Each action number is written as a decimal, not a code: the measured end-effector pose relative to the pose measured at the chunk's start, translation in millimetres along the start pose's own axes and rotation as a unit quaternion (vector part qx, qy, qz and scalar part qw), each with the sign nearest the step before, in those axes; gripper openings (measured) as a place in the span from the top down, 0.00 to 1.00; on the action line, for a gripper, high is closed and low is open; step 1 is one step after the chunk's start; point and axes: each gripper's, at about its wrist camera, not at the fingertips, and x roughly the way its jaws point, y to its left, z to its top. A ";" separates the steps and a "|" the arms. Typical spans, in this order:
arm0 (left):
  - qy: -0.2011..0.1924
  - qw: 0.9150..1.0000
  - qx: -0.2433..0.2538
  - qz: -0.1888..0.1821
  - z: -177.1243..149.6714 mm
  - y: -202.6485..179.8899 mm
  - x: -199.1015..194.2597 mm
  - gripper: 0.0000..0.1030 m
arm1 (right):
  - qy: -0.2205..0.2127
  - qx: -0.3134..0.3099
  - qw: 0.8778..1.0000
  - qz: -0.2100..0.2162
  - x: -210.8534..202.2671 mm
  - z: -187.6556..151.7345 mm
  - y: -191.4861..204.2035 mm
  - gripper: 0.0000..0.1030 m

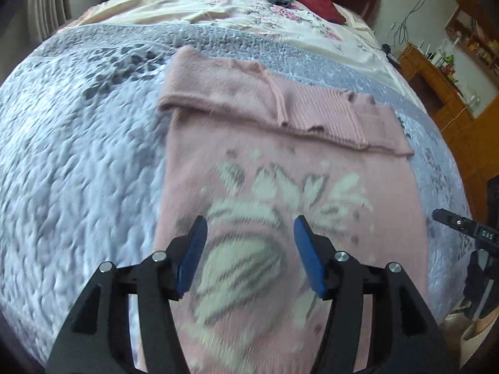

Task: Fold small clothes
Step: 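Release the collar and move both grippers to the sweater hem, then grasp the ribbed hem with the left gripper while the right gripper grasps beside it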

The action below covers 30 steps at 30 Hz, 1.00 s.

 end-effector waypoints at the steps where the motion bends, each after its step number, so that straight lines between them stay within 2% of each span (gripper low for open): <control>1: 0.000 1.000 0.000 0.015 -15.6 5.6 -11.7 0.41 | 0.000 0.001 1.000 -0.010 -12.0 -18.0 -2.2 0.56; 4: 0.005 0.999 -0.020 0.034 -54.2 29.8 -39.7 0.41 | 0.001 0.009 0.999 -0.032 -40.3 -59.5 -6.6 0.55; 7: 0.005 0.998 -0.047 0.046 -85.2 52.0 -59.7 0.40 | 0.002 0.029 0.999 -0.023 -57.9 -89.4 -13.7 0.53; 11: 0.015 0.997 -0.052 0.062 -113.4 66.0 -72.3 0.39 | 0.007 0.027 0.999 -0.046 -67.6 -117.8 -16.7 0.53; 13: 0.023 0.997 -0.057 0.054 -123.5 69.6 -74.3 0.37 | 0.012 0.024 0.998 -0.054 -67.7 -129.5 -17.2 0.53; 20: 0.048 0.996 -0.058 0.045 -145.2 71.5 -67.2 0.35 | 0.046 0.030 0.997 -0.062 -46.6 -156.1 -27.9 0.53; 26: 0.072 0.994 -0.073 0.033 -153.1 74.3 -48.4 0.35 | 0.064 0.049 0.995 -0.059 -27.8 -167.2 -41.2 0.52; 30: 0.081 0.993 -0.081 0.034 -154.8 73.8 -35.7 0.34 | 0.068 0.036 0.995 -0.058 -21.2 -168.0 -37.8 0.54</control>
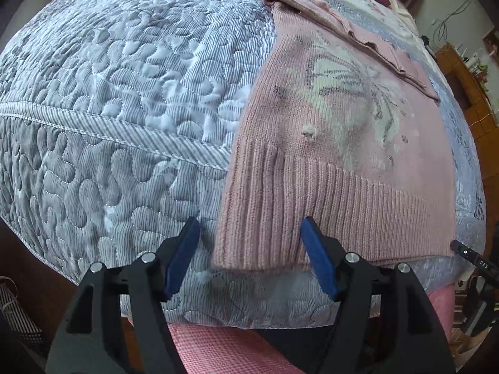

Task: Fold small clothes
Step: 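Grasp the ribbed hem with the left gripper while the right gripper grasps beside it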

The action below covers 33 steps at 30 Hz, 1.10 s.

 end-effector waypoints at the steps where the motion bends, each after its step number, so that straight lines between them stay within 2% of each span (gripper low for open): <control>1: 0.000 1.000 0.000 0.000 0.0 -1.1 0.8 0.34 | 0.000 -0.003 1.000 0.004 0.1 0.1 0.9 0.60; 2: -0.001 1.000 0.001 -0.003 -0.1 -2.5 0.7 0.34 | 0.002 -0.002 1.000 0.011 0.5 1.3 1.2 0.69; 8: 0.004 1.000 -0.010 -0.015 0.1 -2.3 -1.8 0.48 | 0.010 0.019 0.999 0.030 4.8 3.5 -6.2 0.70; 10: 0.005 1.000 -0.013 -0.015 1.0 -2.3 -1.6 0.57 | 0.012 0.016 0.999 0.030 4.9 4.2 -6.8 0.72; 11: 0.005 1.000 -0.014 -0.019 1.0 -0.6 -2.6 0.60 | 0.013 0.014 0.999 0.028 4.8 4.7 -6.0 0.79; 13: 0.003 0.999 -0.018 -0.032 0.6 2.2 -6.6 0.81 | 0.019 0.016 0.999 0.041 4.1 6.5 -5.9 0.90; 17: 0.001 0.999 -0.021 -0.047 0.9 2.1 -15.0 0.84 | 0.017 0.022 0.997 0.070 -5.9 10.0 -7.5 0.90; 26: -0.033 0.991 -0.037 -0.121 24.4 -1.4 -46.3 0.85 | -0.018 0.042 0.987 0.151 -44.3 38.0 -7.1 0.91; 29: -0.053 0.990 -0.030 -0.125 43.3 -10.0 -56.5 0.85 | -0.034 0.046 0.986 0.157 -57.1 56.7 -7.4 0.91; 33: -0.074 0.989 -0.032 -0.125 73.6 -16.7 -59.6 0.85 | -0.050 0.045 0.987 0.143 -67.2 86.2 -6.2 0.91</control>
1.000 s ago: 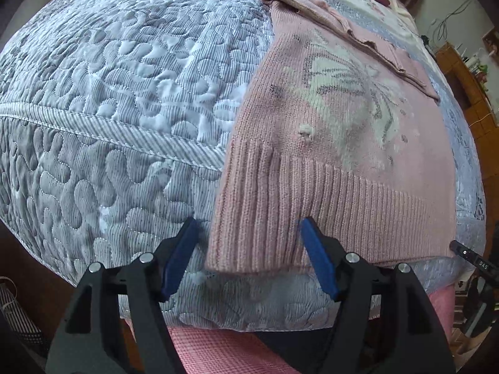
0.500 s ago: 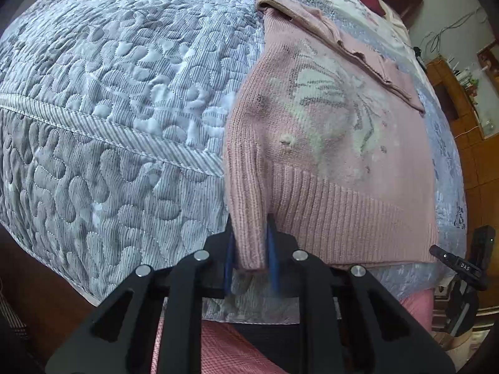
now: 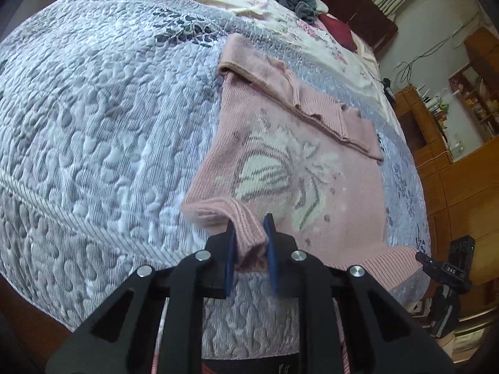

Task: Fold small clothes
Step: 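Grasp the ribbed hem with the left gripper while the right gripper grasps beside it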

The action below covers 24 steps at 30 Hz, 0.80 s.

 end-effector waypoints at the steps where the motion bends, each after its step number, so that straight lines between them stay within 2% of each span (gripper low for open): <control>1: -0.004 1.000 -0.003 0.000 8.0 -0.5 2.1 0.85 | -0.001 0.001 1.000 -0.001 0.6 8.0 0.4 0.91; 7: -0.016 1.000 -0.010 0.017 49.2 -0.9 25.1 0.88 | 0.001 0.017 1.000 -0.004 14.2 48.3 -4.1 0.91; 14: -0.005 0.999 -0.025 0.034 85.2 5.3 65.5 0.90 | 0.019 0.055 0.998 -0.003 45.8 89.6 -21.4 0.91; 21: 0.018 0.998 -0.030 0.054 101.7 10.9 105.8 0.90 | 0.047 0.082 0.995 -0.022 81.0 112.9 -43.2 0.90; 24: 0.025 0.997 -0.041 0.053 105.2 17.5 114.1 0.85 | 0.052 0.091 0.994 -0.024 89.7 117.2 -50.4 0.88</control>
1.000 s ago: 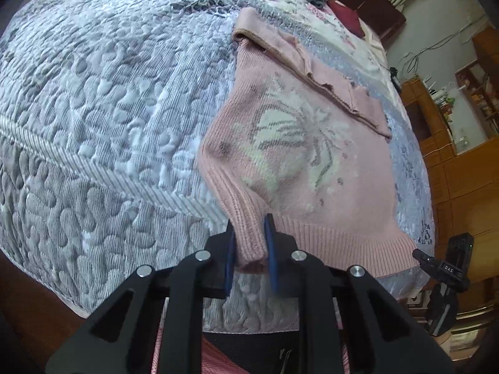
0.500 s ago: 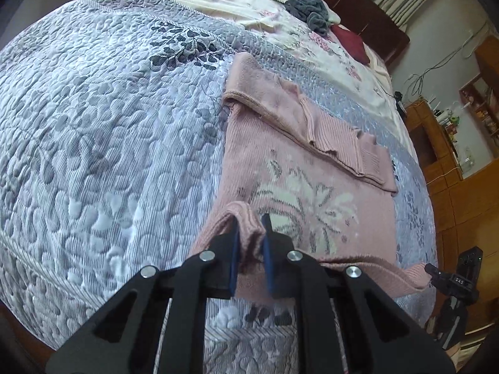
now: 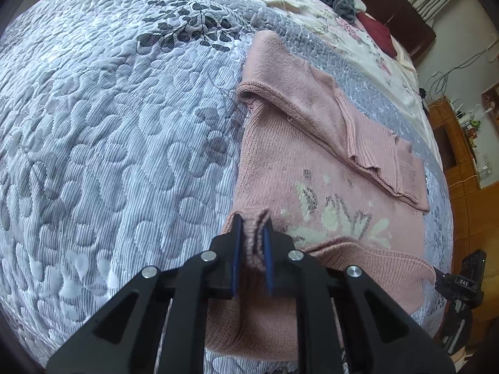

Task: Fold small clothes

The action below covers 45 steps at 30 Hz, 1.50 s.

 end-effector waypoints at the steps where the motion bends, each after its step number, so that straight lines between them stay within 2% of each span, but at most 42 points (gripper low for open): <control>1: 0.003 1.000 -0.006 -0.003 1.6 1.9 1.0 0.83 | 0.000 0.005 1.000 0.000 0.8 1.8 -1.8 0.83; 4: 0.006 1.000 -0.023 -0.016 4.6 7.5 -3.1 0.77 | -0.018 0.011 1.000 -0.007 -9.2 5.5 -7.1 0.69; 5: 0.003 0.999 -0.026 -0.021 4.9 9.0 -7.5 0.73 | -0.024 0.011 1.000 -0.008 -15.1 5.3 -10.0 0.68; 6: -0.004 0.999 -0.029 -0.018 5.2 10.5 -12.9 0.64 | -0.028 0.009 1.000 -0.009 -19.4 5.0 -11.0 0.68; 7: -0.011 0.999 -0.030 -0.016 5.6 12.7 -19.1 0.60 | -0.032 0.004 0.999 -0.010 -24.1 3.9 -11.5 0.68; 11: -0.033 0.998 -0.036 -0.027 4.3 23.2 -41.5 0.58 | -0.037 -0.036 0.998 -0.024 -38.7 -3.5 -4.9 0.68; 13: -0.037 0.999 -0.017 -0.018 3.3 20.4 -46.5 0.53 | -0.037 -0.060 0.997 -0.026 -40.2 -6.8 4.7 0.68; 15: -0.035 0.999 0.013 -0.006 1.5 14.0 -46.3 0.51 | -0.035 -0.085 0.995 -0.033 -36.2 -8.3 17.2 0.64; 17: -0.029 0.999 0.036 -0.002 0.4 7.0 -41.8 0.47 | -0.032 -0.112 0.992 -0.050 -27.9 -8.6 31.1 0.55; 19: -0.020 0.998 0.052 -0.002 -0.1 2.2 -34.2 0.43 | -0.024 -0.136 0.988 -0.067 -17.0 -8.2 42.6 0.54; 21: -0.009 0.998 0.069 0.005 0.0 -3.7 -23.5 0.43 | -0.015 -0.156 0.985 -0.078 -5.8 -7.7 50.7 0.52; 23: 0.001 0.996 0.087 0.014 -0.5 -9.9 -12.9 0.42 | -0.008 -0.172 0.981 -0.092 4.6 -6.8 56.2 0.45; 27: 0.013 0.991 0.124 0.041 -1.6 -22.2 4.9 0.42 | 0.009 -0.192 0.974 -0.118 27.2 -4.0 61.9 0.43; 30: 0.016 0.986 0.154 0.069 -4.5 -31.1 15.5 0.49 | 0.018 -0.219 0.964 -0.148 39.8 -7.8 64.2 0.50; 31: 0.016 0.983 0.163 0.078 -6.1 -33.4 18.3 0.56 | 0.018 -0.228 0.961 -0.159 41.9 -9.8 65.0 0.61; 32: 0.016 0.982 0.170 0.081 -7.8 -35.5 19.6 0.57 | 0.017 -0.232 0.958 -0.165 42.4 -11.1 64.9 0.71; 33: 0.012 0.981 0.175 0.085 -9.3 -36.7 19.9 0.60 | 0.018 -0.231 0.960 -0.157 41.5 -12.0 64.6 0.77; 34: 0.008 0.980 0.179 0.089 -10.8 -37.6 19.3 0.66 | 0.019 -0.227 0.963 -0.142 39.0 -13.0 62.4 0.90; 37: 0.001 0.980 0.183 0.083 -14.9 -39.7 14.1 0.84 | 0.005 -0.223 0.966 -0.129 27.8 -17.9 61.4 0.89; 41: -0.028 0.979 0.188 0.076 -27.5 -44.5 -6.6 0.86 | -0.014 -0.224 0.969 -0.108 6.9 -29.8 63.5 0.90; 45: -0.058 0.980 0.182 0.051 -44.5 -43.6 -33.5 0.87 | -0.033 -0.217 0.973 -0.077 -15.4 -45.2 64.7 0.90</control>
